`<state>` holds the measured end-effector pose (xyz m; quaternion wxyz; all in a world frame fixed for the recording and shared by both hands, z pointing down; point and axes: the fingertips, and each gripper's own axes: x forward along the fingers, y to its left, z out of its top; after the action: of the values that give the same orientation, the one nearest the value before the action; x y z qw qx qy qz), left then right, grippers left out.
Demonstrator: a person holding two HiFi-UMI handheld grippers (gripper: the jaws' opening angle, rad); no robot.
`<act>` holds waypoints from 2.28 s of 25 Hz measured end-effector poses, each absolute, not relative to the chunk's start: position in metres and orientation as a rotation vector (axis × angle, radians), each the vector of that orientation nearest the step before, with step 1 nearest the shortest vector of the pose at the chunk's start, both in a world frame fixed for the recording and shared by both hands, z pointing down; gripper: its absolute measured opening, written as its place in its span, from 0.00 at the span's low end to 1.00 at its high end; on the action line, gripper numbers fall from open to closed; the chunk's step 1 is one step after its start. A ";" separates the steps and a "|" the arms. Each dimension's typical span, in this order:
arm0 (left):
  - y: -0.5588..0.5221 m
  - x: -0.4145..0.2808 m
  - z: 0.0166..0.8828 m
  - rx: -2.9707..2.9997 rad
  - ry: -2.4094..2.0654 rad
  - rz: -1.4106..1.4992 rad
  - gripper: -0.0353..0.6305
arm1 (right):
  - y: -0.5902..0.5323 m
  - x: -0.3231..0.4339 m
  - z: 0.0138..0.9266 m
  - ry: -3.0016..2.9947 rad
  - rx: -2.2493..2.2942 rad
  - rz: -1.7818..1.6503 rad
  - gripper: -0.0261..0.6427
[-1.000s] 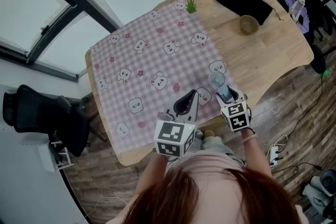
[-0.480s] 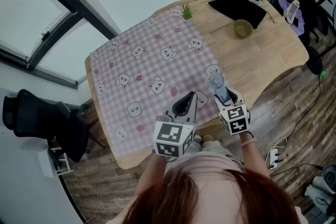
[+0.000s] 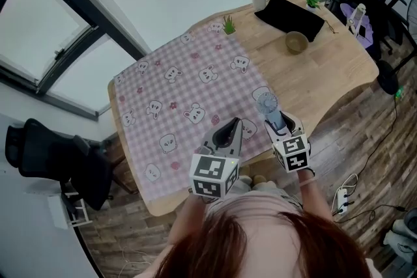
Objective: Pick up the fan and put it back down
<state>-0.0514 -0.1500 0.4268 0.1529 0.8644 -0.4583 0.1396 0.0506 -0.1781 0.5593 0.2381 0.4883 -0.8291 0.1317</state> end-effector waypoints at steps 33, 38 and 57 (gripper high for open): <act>-0.138 -0.040 0.398 2.575 -1.326 0.374 0.08 | -0.164 0.055 0.447 -2.482 1.463 0.194 0.36; -0.139 -0.035 0.396 2.582 -1.325 0.370 0.08 | -0.163 0.059 0.422 -2.532 1.480 0.152 0.36; -0.135 -0.018 0.372 2.640 -1.336 0.336 0.08 | -0.147 0.075 0.371 -2.653 1.540 0.088 0.36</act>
<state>-0.0179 -0.1354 0.3718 0.0820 0.8835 -0.4472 0.1125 0.0747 -0.1465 0.3709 0.0363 0.5014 -0.8640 0.0286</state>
